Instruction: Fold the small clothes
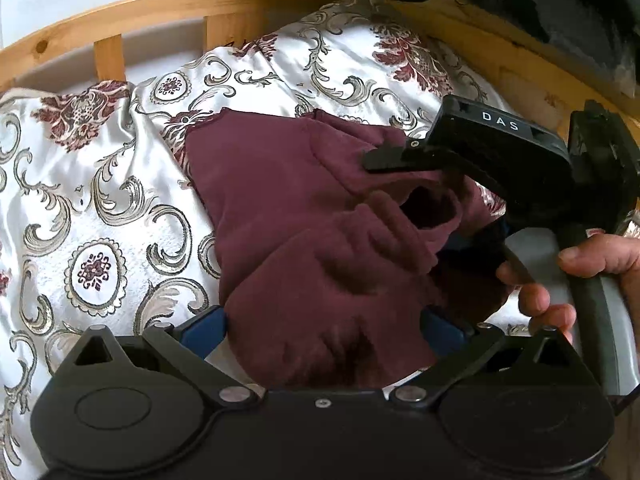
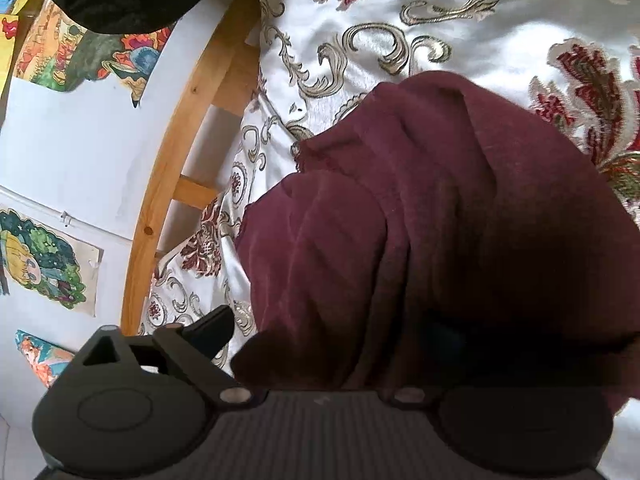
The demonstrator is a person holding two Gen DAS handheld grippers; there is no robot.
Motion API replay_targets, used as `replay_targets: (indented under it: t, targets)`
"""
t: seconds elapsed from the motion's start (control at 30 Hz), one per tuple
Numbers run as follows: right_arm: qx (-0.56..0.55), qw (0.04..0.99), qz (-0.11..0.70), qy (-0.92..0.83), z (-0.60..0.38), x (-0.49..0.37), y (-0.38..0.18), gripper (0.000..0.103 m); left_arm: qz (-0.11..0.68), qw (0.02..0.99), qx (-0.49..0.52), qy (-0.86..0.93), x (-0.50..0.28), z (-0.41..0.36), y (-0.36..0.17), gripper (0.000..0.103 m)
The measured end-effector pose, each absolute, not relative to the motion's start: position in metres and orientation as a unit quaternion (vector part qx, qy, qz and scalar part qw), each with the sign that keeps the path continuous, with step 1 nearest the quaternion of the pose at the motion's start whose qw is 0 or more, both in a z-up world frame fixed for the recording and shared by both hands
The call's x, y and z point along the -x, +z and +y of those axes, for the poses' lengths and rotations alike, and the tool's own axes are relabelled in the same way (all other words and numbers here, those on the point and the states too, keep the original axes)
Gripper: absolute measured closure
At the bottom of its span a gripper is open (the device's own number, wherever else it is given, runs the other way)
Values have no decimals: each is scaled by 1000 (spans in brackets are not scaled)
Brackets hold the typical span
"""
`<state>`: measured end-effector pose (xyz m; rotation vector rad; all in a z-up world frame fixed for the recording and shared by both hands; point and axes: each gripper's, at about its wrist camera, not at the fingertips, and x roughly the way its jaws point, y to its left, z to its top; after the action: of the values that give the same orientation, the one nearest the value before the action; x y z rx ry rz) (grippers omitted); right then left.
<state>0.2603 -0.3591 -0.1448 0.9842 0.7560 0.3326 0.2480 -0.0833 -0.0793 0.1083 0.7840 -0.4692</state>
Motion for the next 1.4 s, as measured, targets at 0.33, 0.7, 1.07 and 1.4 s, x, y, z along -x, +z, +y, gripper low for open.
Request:
replay_targets:
  t: [0.33,0.7,1.07,1.4]
  targets:
    - [-480,792,346,150,-363,-258,-149,7,378,896,-73,-223,-248,-87,-81,1]
    - [-455,815,339,120,-362,-254,-142,33,340,909,-34,-238,-242,-79,-69,12]
    - [-385,860,310,127,-359,-252,-121,87,318,911,-34,-262,-232,-76,-69,32]
    - [-291,911,265,128,-358,-242,-92,91,283,906,-79,-306,-216,-90,-70,62]
